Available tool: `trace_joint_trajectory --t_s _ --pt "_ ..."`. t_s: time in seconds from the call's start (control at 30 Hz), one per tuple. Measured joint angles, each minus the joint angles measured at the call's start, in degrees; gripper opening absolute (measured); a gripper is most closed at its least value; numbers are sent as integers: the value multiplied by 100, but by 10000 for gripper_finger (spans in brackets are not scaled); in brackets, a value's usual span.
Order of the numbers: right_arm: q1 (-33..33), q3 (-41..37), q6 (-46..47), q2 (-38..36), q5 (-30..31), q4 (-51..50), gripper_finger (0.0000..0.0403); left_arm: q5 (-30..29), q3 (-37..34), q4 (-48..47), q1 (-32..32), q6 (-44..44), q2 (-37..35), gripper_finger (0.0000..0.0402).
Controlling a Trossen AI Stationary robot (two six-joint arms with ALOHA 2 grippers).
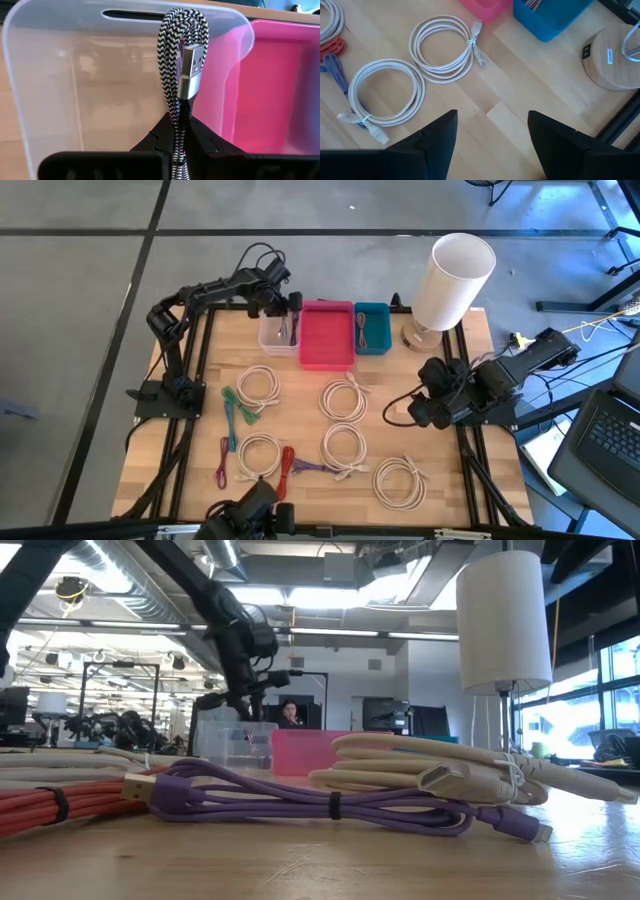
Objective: Pick & Place USB Port
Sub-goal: Put the white and black USB cable into the transparent bin
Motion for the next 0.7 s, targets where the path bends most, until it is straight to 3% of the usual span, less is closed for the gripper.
trace_joint_trajectory --t_s 0.3,0.7 --pt "-2 0 11 0 2 0 245 85 -601 755 -45 -108 0 14" --pt "-2 0 179 0 1 0 245 42 -676 927 -232 128 228 17"
